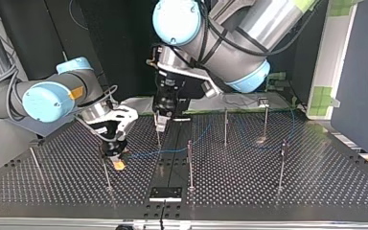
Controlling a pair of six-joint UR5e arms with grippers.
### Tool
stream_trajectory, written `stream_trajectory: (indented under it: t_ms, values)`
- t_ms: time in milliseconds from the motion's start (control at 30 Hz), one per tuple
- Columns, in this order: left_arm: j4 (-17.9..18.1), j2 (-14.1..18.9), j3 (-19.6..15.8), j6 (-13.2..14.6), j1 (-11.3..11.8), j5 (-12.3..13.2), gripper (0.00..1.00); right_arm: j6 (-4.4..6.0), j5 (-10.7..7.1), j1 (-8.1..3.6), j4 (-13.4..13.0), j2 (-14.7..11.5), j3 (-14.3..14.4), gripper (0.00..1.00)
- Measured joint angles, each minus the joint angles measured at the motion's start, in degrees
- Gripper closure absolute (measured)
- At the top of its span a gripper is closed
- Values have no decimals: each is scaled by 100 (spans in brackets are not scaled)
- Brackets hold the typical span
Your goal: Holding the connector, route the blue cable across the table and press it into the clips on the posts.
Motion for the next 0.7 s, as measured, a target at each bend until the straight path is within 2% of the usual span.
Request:
stream_trajectory:
  t_ms: [233, 433, 700]
  values:
    - [-92, -354, 355, 26, 21, -271, 0, -5, -1, 2, 0, 0, 1, 100]
    - [-135, -625, 638, 51, 40, -320, 0, -7, -1, 0, -1, 0, 0, 100]
    - [-122, -836, 807, 56, 111, -322, 0, -8, -3, -1, -7, 0, 0, 100]
